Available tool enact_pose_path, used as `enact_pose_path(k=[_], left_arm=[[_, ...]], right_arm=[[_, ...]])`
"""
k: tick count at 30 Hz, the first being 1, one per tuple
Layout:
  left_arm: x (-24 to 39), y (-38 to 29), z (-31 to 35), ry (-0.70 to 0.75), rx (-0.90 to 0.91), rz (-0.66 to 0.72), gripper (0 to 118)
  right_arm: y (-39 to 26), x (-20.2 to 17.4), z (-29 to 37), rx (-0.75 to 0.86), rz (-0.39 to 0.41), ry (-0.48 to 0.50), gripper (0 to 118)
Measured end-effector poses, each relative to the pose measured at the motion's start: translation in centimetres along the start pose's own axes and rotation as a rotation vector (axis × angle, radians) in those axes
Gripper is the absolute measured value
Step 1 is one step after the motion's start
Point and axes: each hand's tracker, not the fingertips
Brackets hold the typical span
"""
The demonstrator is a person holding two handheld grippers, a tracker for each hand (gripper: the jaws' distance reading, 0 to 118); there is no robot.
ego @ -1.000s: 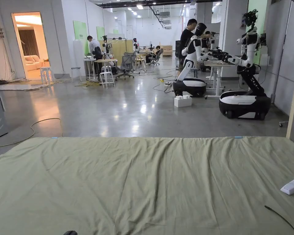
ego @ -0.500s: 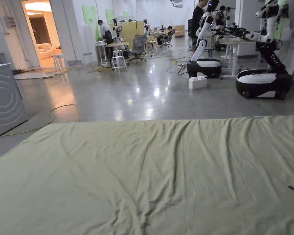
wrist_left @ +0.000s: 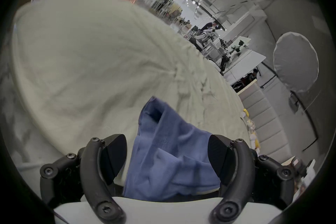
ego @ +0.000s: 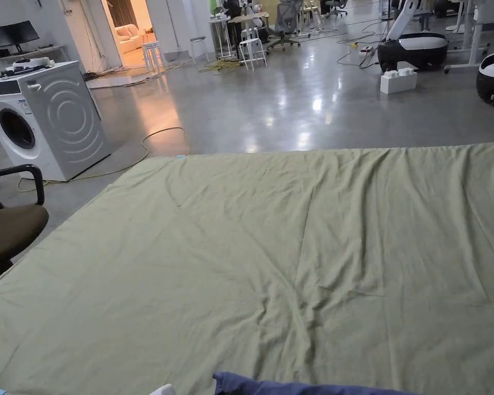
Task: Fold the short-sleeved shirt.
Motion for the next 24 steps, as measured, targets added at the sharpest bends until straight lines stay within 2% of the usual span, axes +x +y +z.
enact_pose_path(k=[1, 2, 3, 4, 5, 7, 10, 12, 14, 18, 20, 24], left_arm=[[-0.5, -0.3, -0.8, -0.021, -0.022, 0.066, 91], [-0.7, -0.5, -0.9, -0.059, 0.029, 0.092, 84], [-0.8, -0.3, -0.8, -0.103, 0.065, 0.106, 64], [-1.1, -0.1, -1.2, -0.137, 0.043, 0.170, 27], [-1.3, -0.1, -1.7, -0.091, 0.016, 0.227, 7], [-1.3, -0.5, -2.5, -0.028, 0.002, 0.212, 7], [-0.8, -0.2, -2.1, -0.060, 0.012, 0.219, 7], [-1.1, 0.9, -0.3, -0.071, 0.130, 0.245, 6], [-1.0, 2.4, 1.1, -0.074, 0.165, 0.236, 6], [0.1, 6.3, 4.4, 0.026, 0.257, 0.114, 6], [2.1, 7.4, 5.4, 0.065, 0.240, -0.014, 6], [9.4, 4.9, 4.6, -0.065, 0.173, -0.199, 6]], right_arm=[[-0.1, 0.0, 0.0, -0.009, -0.005, -0.006, 0], [-0.1, 0.0, 0.0, -0.016, -0.008, -0.008, 0], [-0.2, 0.0, -0.1, -0.022, -0.012, -0.011, 0], [-0.3, 0.1, 0.0, -0.026, -0.014, -0.014, 0], [-0.4, 0.1, 0.0, -0.031, -0.015, -0.018, 0], [-0.6, 0.1, -0.2, -0.042, -0.022, -0.019, 0], [-0.7, 0.2, -0.2, -0.050, -0.028, -0.024, 0], [-0.6, 0.3, -0.2, -0.048, -0.033, -0.025, 0], [-0.5, 0.6, -0.2, -0.048, -0.042, -0.020, 0], [-0.7, 1.2, -0.2, -0.044, -0.053, -0.018, 0], [-1.0, 1.6, -0.2, -0.044, -0.075, -0.007, 0], [-1.7, 2.2, 0.1, -0.046, -0.113, -0.010, 0]])
